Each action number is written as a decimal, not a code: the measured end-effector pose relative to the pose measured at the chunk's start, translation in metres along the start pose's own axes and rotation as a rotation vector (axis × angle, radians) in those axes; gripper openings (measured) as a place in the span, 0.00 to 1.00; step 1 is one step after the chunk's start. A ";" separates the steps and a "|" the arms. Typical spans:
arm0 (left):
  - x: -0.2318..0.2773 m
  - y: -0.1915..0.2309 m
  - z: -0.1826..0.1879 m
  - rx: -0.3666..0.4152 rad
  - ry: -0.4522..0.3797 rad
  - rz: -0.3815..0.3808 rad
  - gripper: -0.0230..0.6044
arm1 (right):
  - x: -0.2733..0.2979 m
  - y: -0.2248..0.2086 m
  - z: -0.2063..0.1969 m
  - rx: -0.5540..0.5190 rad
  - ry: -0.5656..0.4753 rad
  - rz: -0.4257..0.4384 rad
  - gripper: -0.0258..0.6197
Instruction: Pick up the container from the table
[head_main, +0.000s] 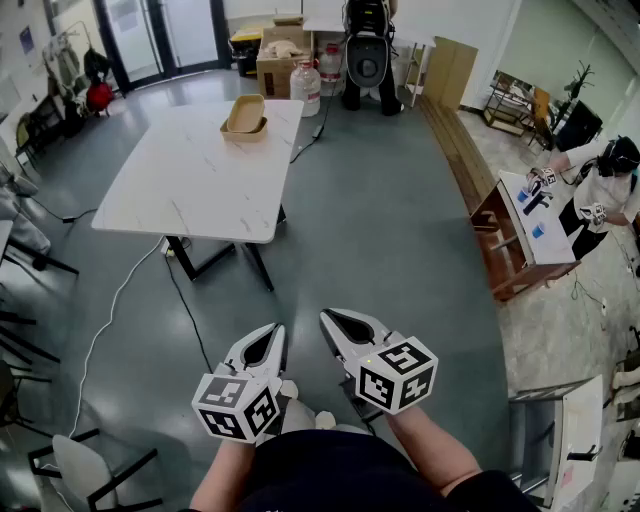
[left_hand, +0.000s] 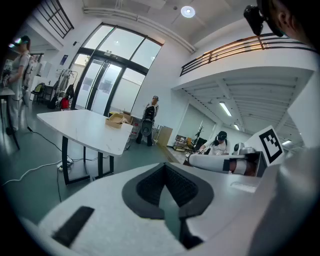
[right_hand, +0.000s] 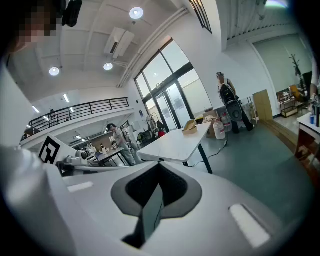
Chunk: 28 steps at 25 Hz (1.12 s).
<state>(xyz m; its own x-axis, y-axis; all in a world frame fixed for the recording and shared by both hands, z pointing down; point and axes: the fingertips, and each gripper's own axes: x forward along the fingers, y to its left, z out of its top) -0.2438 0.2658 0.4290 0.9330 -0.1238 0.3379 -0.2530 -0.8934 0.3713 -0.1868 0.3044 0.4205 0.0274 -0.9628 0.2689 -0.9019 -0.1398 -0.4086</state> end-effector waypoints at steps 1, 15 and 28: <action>-0.001 0.001 0.000 -0.002 0.000 0.000 0.04 | 0.001 0.000 0.000 0.000 0.000 -0.002 0.04; 0.001 0.002 -0.003 -0.013 -0.004 -0.009 0.04 | -0.002 -0.002 -0.011 0.029 0.022 0.003 0.04; 0.015 -0.012 -0.017 -0.005 0.035 -0.001 0.04 | -0.021 -0.030 -0.023 0.079 0.032 -0.016 0.04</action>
<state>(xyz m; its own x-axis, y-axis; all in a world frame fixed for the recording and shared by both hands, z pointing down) -0.2314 0.2821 0.4437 0.9236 -0.1078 0.3679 -0.2538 -0.8912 0.3759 -0.1698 0.3345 0.4468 0.0266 -0.9527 0.3028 -0.8646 -0.1740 -0.4713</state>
